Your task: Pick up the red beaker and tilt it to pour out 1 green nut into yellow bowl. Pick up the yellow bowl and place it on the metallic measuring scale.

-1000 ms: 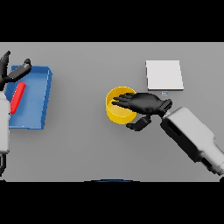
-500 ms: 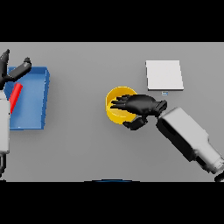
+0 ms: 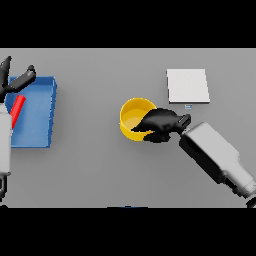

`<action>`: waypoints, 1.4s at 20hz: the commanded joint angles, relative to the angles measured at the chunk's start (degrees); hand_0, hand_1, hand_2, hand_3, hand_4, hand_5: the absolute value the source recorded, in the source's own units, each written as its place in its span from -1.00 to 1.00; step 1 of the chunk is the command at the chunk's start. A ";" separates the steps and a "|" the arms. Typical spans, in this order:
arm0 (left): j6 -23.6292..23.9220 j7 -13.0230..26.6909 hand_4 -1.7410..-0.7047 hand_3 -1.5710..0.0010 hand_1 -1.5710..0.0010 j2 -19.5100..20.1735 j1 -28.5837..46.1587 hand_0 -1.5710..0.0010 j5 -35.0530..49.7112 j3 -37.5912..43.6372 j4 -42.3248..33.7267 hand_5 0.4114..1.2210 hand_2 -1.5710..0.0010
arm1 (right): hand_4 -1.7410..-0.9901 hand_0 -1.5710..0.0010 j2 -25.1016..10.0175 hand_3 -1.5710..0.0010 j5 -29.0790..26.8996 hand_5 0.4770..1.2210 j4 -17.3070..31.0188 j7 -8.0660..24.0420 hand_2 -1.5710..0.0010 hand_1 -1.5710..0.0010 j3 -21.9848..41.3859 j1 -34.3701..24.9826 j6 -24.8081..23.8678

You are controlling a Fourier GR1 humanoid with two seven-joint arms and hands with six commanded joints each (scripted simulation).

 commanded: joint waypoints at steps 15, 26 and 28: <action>0.01 -1.63 0.82 1.00 1.00 0.67 -0.19 1.00 0.53 0.60 0.09 -0.20 1.00 | -0.95 -0.99 -3.42 -0.73 -4.44 0.99 -6.79 7.97 -0.98 -0.97 -4.31 -4.19 6.32; -0.21 -1.43 0.81 1.00 1.00 1.11 -0.20 1.00 0.77 1.11 0.45 -0.15 1.00 | -0.96 -0.97 -7.68 -0.80 -4.48 1.00 2.83 8.65 -1.00 -0.99 -8.18 -10.64 2.24; -0.58 -0.88 0.81 1.00 1.00 1.25 -0.62 1.00 0.62 0.91 0.51 -0.15 1.00 | -0.96 -0.98 -8.19 -0.76 -4.18 1.00 6.02 9.07 -1.00 -0.99 -8.48 -11.86 0.87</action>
